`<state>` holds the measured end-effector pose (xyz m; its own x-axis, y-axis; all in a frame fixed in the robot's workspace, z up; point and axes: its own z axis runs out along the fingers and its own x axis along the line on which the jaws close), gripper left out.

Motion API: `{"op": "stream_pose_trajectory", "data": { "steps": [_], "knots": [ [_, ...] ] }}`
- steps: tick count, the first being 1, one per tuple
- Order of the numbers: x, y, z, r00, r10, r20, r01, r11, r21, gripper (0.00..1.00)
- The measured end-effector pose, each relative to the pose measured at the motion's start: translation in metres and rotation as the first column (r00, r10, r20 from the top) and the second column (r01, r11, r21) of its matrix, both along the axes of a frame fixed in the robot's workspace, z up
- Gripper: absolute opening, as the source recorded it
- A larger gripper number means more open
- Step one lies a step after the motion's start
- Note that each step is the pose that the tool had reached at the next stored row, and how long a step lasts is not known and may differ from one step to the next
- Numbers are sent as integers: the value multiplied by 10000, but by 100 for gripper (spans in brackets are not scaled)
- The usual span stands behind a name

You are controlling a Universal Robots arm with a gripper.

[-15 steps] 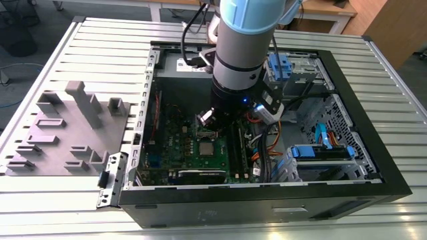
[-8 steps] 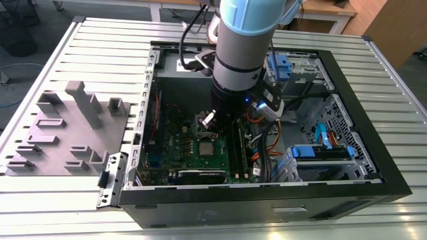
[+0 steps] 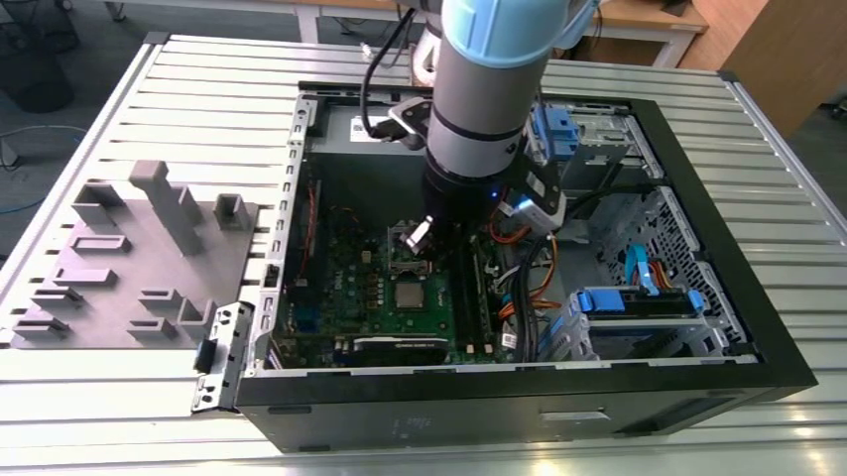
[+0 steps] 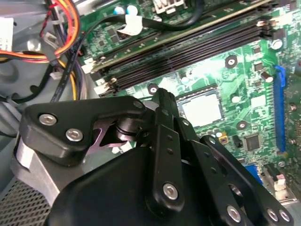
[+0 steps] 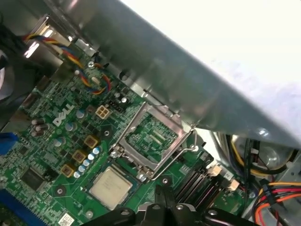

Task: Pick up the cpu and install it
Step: 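Close the cpu cover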

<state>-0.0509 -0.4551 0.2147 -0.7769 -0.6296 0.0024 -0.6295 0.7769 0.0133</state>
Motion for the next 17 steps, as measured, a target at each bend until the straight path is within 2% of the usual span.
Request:
{"op": "stream_pose_trajectory", "data": {
  "steps": [7,12,17],
  "knots": [
    [29,125,-9,10000,22,-1,-22,10000,-2,11],
    [29,181,-51,10000,28,-1,-28,10000,-1,11],
    [16,205,-63,10000,29,3,-29,10000,2,11]
  ]
}}
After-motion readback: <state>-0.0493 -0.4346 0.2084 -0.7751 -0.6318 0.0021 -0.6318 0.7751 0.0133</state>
